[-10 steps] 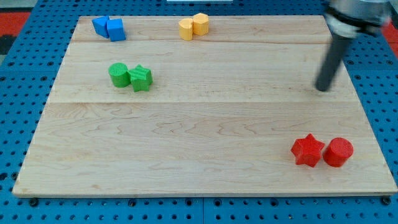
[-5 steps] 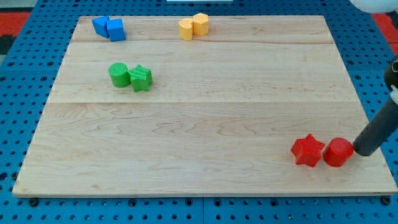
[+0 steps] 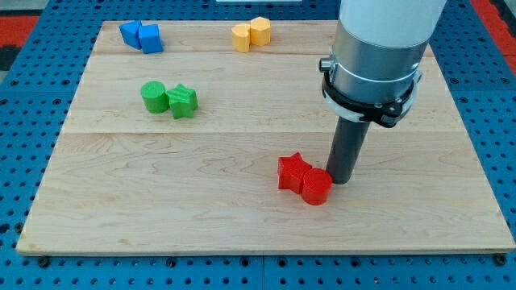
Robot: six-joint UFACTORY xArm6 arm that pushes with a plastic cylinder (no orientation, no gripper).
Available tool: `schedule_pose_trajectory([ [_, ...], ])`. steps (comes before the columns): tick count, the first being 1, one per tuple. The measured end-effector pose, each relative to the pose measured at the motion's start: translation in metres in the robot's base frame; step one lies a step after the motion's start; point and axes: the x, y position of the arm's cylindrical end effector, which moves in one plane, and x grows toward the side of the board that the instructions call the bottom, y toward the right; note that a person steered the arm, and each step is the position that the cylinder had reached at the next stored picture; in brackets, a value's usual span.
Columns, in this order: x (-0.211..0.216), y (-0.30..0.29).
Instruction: Move the red star and the red circle to the center
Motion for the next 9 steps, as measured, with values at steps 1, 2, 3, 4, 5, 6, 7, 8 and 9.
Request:
schedule_pose_trajectory([
  [1,0.023,0.02],
  [2,0.044,0.018],
  [3,0.03,-0.019],
  [4,-0.021,-0.053],
  [5,-0.064,-0.068],
  [6,-0.049,-0.054],
  [7,-0.007,-0.039],
  [8,-0.001,-0.077],
  [9,-0.001,-0.121],
])
